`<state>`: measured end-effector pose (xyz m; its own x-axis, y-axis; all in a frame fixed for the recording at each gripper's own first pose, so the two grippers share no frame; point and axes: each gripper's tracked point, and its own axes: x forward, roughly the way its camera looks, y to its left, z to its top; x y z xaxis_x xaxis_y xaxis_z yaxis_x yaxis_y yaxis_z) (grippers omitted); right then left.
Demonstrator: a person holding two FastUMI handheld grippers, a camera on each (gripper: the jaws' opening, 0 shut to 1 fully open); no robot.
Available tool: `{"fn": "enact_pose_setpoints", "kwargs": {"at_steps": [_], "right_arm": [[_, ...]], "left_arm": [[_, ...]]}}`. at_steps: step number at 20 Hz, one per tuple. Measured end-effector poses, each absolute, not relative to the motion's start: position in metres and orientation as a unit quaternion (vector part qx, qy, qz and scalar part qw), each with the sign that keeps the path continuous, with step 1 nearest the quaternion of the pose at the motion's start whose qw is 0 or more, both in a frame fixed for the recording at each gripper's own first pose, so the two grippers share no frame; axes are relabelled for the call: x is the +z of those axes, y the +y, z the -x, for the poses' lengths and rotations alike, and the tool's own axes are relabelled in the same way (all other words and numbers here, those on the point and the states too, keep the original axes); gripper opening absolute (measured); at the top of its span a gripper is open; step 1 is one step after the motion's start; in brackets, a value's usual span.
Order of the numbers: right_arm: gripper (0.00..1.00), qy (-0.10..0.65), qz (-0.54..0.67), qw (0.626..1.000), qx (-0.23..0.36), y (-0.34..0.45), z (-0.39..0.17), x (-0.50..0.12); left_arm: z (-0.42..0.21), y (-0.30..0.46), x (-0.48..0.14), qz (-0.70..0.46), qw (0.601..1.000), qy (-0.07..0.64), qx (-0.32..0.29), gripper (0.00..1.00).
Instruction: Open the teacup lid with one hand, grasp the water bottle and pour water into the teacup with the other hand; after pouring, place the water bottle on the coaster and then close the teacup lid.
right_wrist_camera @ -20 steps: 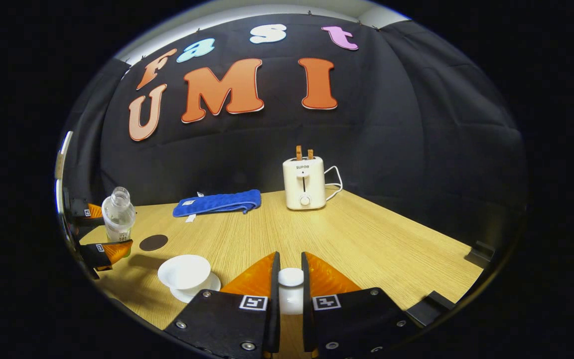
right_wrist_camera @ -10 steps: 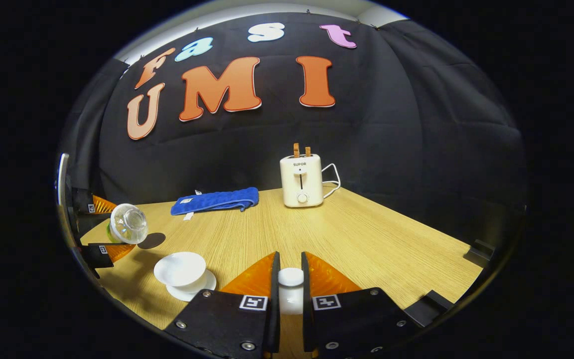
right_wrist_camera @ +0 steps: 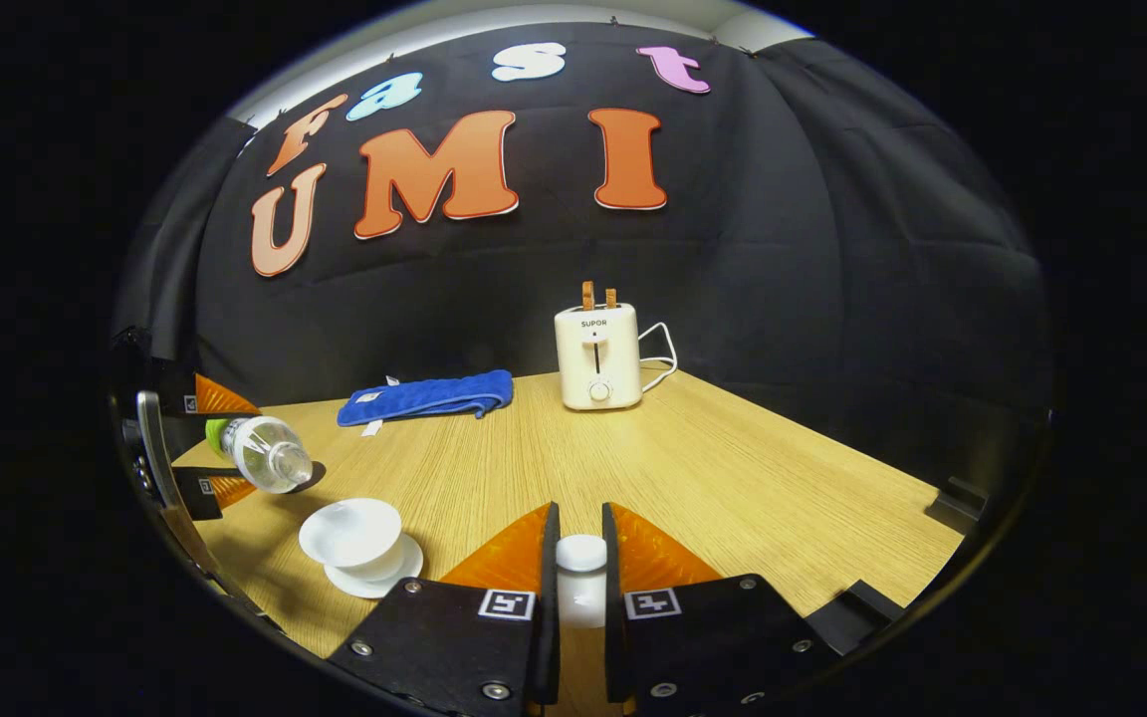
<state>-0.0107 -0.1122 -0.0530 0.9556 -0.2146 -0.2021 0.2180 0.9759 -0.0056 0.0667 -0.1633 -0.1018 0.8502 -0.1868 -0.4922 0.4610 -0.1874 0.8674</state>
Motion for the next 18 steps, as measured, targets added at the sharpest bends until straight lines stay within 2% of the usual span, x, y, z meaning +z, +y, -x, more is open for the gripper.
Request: {"fn": "enact_pose_setpoints", "kwargs": {"at_steps": [18], "right_arm": [[0.18,0.11,-0.008,0.988,-0.103,-0.111,0.012,-0.063]], "left_arm": [[-0.067,-0.164,-0.099,-0.837,0.469,0.09,-0.266,0.64]]}}
